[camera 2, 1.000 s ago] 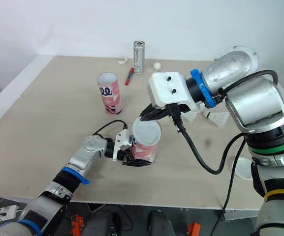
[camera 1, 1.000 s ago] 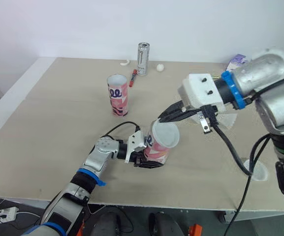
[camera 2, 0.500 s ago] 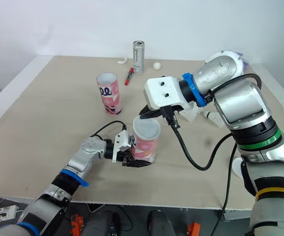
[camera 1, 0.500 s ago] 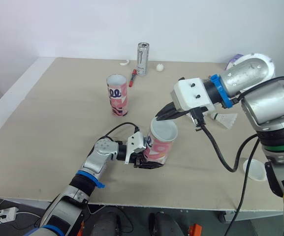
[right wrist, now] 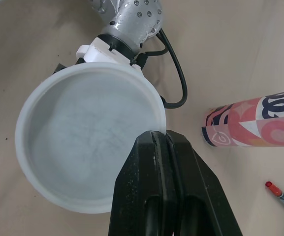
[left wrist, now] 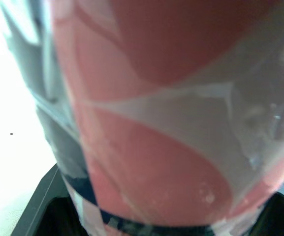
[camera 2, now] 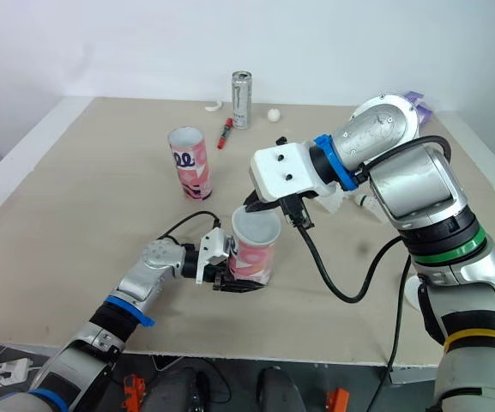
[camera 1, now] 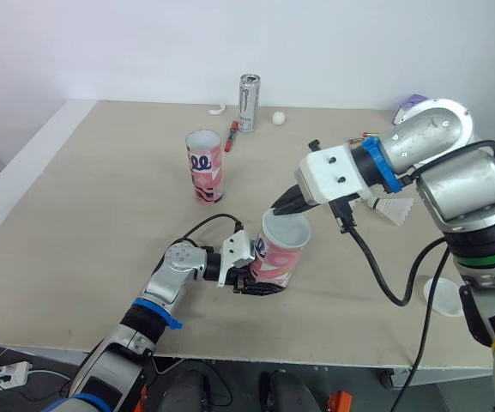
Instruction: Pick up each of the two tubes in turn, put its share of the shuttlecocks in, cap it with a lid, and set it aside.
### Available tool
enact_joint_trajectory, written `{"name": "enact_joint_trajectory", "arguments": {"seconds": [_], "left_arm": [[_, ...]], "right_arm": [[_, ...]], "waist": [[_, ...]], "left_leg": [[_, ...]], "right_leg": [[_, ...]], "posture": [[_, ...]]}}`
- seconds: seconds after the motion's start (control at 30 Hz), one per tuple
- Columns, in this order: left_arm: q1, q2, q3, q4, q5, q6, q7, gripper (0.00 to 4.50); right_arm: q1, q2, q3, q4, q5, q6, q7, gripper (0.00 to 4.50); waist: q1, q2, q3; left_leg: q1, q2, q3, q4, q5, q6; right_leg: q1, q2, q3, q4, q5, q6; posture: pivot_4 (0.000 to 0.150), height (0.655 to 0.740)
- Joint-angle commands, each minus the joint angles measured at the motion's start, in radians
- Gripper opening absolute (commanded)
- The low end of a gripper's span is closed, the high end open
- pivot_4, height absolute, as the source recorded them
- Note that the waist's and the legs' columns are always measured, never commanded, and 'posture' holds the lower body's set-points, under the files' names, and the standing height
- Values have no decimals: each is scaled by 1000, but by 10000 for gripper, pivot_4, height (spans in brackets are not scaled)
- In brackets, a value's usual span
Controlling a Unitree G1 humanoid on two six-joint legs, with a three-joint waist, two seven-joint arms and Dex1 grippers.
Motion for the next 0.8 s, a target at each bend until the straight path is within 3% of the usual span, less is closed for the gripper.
{"name": "enact_joint_trajectory", "arguments": {"seconds": [0.03, 0.07, 0.13, 0.17, 0.3, 0.63, 0.8], "left_arm": [[33, 23, -23, 36, 34, 40, 3, 30119], [33, 23, -23, 36, 33, 42, 3, 30119], [34, 23, -22, 34, 32, 45, 3, 30119], [34, 23, -22, 33, 31, 48, 4, 30119], [36, 23, -20, 29, 29, 55, 4, 30119], [34, 25, -17, 25, 28, 68, 5, 30119], [29, 22, -15, 28, 27, 66, 1, 30119]], "right_arm": [[5, -5, 0, -21, 1, 1, 28, 1476], [5, -7, 1, -22, 2, 9, 32, 1476], [4, -9, 1, -24, 5, 27, 37, 8666], [2, -9, -2, -25, 7, 35, 38, 9564], [-2, 1, -30, -25, 14, 47, 5, 26280], [-8, -6, -262, 3, 231, 440, -118, 26280], [144, -25, -331, -184, 383, 681, -204, 13309]], "waist": [[0, 0, 0], [0, 0, 0], [0, 0, 0], [0, 0, 0], [0, 0, 0], [0, 0, 0], [1, 0, 0]], "left_leg": [[0, 0, 0, 0, 0, 0], [0, 0, 0, 0, 0, 0], [0, 0, 0, 0, 0, 0], [0, 0, 0, 0, 0, 0], [0, 0, 0, 0, 0, 0], [0, 1, 0, 0, 0, 0], [0, 2, -3, -2, -1, -1]], "right_leg": [[0, 0, 0, 0, 0, 0], [0, 0, 0, 0, 0, 0], [0, 0, 0, 0, 0, 0], [0, 0, 0, 0, 0, 0], [0, 0, 0, 0, 0, 0], [0, -1, 0, 0, 0, -1], [0, -3, -2, 0, -1, -5]], "posture": [[1500, 7400], [1500, 7400], [1500, 7400], [1500, 7400], [1500, 7400], [1500, 7400], [1500, 7400]]}}
